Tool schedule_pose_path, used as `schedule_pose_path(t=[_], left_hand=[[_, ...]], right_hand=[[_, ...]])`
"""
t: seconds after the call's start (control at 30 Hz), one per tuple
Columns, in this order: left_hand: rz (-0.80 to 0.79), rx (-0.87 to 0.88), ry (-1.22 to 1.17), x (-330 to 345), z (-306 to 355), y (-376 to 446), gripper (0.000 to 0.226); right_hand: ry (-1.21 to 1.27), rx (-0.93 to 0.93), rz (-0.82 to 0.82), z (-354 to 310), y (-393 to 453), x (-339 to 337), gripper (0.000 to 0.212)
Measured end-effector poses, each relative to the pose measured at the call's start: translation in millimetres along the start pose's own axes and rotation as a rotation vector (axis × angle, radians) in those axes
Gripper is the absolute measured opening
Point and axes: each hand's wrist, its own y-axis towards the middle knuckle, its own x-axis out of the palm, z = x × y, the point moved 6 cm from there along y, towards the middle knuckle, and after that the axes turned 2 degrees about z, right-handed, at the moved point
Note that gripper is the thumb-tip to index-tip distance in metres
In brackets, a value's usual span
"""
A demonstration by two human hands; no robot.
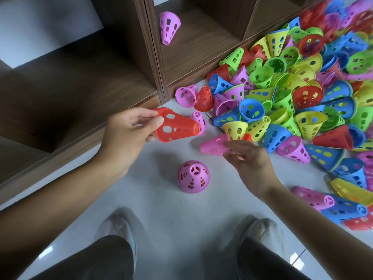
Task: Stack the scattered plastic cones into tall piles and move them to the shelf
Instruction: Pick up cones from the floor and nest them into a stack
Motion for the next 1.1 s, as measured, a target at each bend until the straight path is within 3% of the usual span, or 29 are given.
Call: schedule_pose_path(t=[0.23, 0.53, 0.73, 1.1], left_hand=[[-0.201, -0.271, -0.370, 13.2, -5.3, -58.9, 0.036], [-0.215, -0.364, -0.316, 24.5, -41.8, -90.9, 0.015], [-0.205, -0.341, -0.182, 28.6, -61.3, -88.5, 0.010], [-0.120, -0.231, 0.001, 18.9, -69.8, -40.7, 0.006]], right_hand=[[0.603, 0.187, 0.217, -9.0, -26.4, -28.9, 0.019], [1.042, 0.273, 0.107, -41.9, -54.5, -35.6, 0.022], [1.022, 0.302, -0.044, -47.9, -68.8, -12.0, 0.021], [0.716, 0.357, -0.042, -22.7, -67.1, 19.1, 0.016]])
